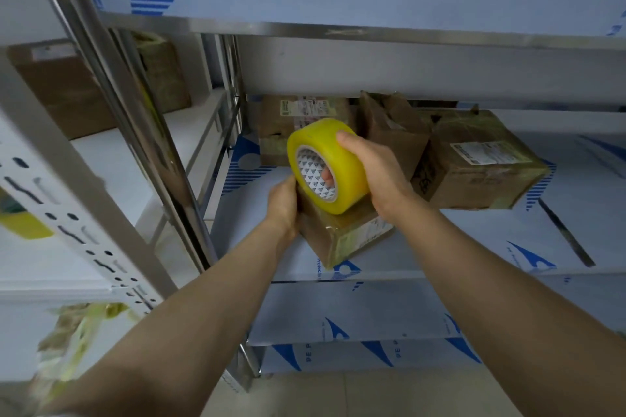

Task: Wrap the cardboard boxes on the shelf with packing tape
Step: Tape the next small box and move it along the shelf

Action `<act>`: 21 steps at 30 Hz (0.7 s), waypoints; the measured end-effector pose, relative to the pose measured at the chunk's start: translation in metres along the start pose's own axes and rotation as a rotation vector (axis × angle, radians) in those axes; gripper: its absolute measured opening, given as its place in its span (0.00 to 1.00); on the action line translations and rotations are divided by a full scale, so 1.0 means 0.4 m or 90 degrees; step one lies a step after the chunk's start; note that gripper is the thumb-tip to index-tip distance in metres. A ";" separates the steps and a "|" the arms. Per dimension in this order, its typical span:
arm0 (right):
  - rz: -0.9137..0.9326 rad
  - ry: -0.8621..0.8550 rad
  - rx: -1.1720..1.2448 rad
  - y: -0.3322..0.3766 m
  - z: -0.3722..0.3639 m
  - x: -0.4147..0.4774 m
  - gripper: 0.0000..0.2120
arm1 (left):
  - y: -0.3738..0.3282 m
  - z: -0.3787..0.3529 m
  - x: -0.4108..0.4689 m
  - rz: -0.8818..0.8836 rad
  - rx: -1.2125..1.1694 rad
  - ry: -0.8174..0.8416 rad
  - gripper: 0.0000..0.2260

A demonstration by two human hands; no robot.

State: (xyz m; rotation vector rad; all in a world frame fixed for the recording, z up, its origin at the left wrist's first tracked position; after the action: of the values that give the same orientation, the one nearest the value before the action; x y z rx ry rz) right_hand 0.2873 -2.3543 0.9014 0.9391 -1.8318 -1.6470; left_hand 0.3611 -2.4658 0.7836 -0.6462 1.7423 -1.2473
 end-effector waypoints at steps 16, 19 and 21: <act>0.059 -0.180 0.022 0.007 0.096 -0.079 0.21 | -0.033 -0.039 -0.006 -0.077 0.179 -0.009 0.14; 0.086 -0.175 0.010 0.011 0.088 -0.079 0.23 | -0.023 -0.053 -0.012 -0.024 0.150 0.078 0.11; 0.082 -0.164 0.001 0.014 0.086 -0.081 0.22 | -0.022 -0.053 -0.012 -0.029 0.168 0.089 0.09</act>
State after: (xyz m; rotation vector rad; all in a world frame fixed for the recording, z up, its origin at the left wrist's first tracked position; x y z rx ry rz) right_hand 0.2810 -2.3073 0.9047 0.6167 -2.0153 -1.7515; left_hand 0.3444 -2.4550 0.7959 -0.4559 1.6429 -1.5532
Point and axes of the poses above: each hand's wrist, its own x-axis towards the middle knuckle, its own z-axis out of the back of the hand, y = z × x, the point moved 7 cm from there along x, towards the middle knuckle, and after that the axes turned 12 degrees about x, right-handed, at the moved point
